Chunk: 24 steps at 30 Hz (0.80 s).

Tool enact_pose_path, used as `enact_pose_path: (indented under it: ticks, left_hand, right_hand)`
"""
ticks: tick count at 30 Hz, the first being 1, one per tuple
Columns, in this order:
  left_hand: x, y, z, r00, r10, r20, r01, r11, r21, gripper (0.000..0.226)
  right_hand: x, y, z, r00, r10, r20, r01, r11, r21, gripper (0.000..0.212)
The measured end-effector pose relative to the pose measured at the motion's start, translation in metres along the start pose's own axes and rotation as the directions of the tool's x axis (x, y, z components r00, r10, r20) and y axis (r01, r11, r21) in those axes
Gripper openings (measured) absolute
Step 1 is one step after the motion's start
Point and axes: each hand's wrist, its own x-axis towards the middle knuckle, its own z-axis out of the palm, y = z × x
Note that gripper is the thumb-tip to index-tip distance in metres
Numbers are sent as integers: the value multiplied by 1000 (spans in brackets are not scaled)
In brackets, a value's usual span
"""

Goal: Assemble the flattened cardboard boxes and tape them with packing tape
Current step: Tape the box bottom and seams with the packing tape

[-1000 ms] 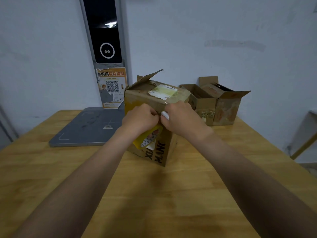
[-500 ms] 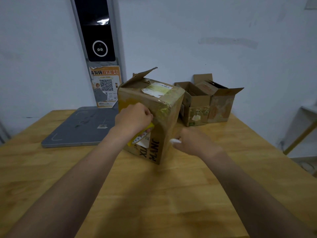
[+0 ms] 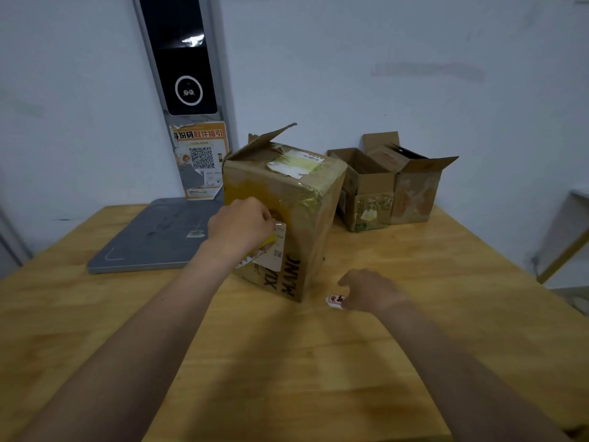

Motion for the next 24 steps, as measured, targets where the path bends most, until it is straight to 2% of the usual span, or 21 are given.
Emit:
enact_pose_path:
  ticks: [1, 3, 5, 7, 8, 10, 12, 13, 15, 16, 18, 20, 24]
  left_hand:
    - [0, -2, -1, 1000, -14, -2, 14, 1000, -13, 22]
    - [-2, -6, -2, 999, -45, -15, 44, 997, -65, 23]
    - [-5, -11, -2, 995, -72, -64, 63, 989, -135, 25]
    - [-8, -14, 0, 983, -101, -151, 75, 982, -172, 27]
    - [-9, -16, 1, 973, -123, -195, 88, 980, -179, 27]
    - [-7, -22, 3, 956, -178, -233, 128, 968, -215, 26]
    - [-4, -27, 4, 946, -264, -189, 179, 910, -374, 27]
    - [-2, -29, 4, 939, -317, -133, 207, 831, -517, 28]
    - [-2, -30, 4, 913, -409, 4, 257, 565, -784, 27]
    - [-3, -29, 5, 904, -423, 56, 261, 443, -858, 23]
    - [-8, -23, 8, 911, -400, 98, 235, 311, -921, 20]
    - [-12, -17, 12, 921, -379, 88, 208, 287, -935, 20]
    - [-18, -7, 23, 939, -344, 14, 166, 417, -894, 41]
  right_hand:
    - [1, 1, -11, 998, -5, -67, 7, 999, 42, 42]
    - [2, -3, -39, 940, -50, -336, 114, 978, 173, 30]
    - [2, -12, -67, 760, -61, -647, 322, 900, 294, 34]
    - [3, -28, -92, 615, -36, -787, 460, 827, 322, 46]
    - [6, -37, -100, 582, -49, -812, 485, 823, 298, 50]
    - [14, -53, -108, 568, -105, -816, 469, 857, 216, 54]
    - [23, -66, -104, 560, -128, -819, 416, 898, 145, 53]
    - [28, -70, -99, 543, -119, -831, 398, 908, 130, 51]
    - [35, -77, -88, 499, -101, -861, 420, 897, 138, 50]
    - [37, -79, -84, 480, -99, -872, 449, 881, 148, 51]
    - [41, -81, -79, 451, -107, -886, 495, 856, 149, 50]
    - [40, -83, -73, 423, -140, -895, 506, 856, 105, 57]
    - [38, -78, -51, 429, -251, -868, 515, 857, 7, 107]
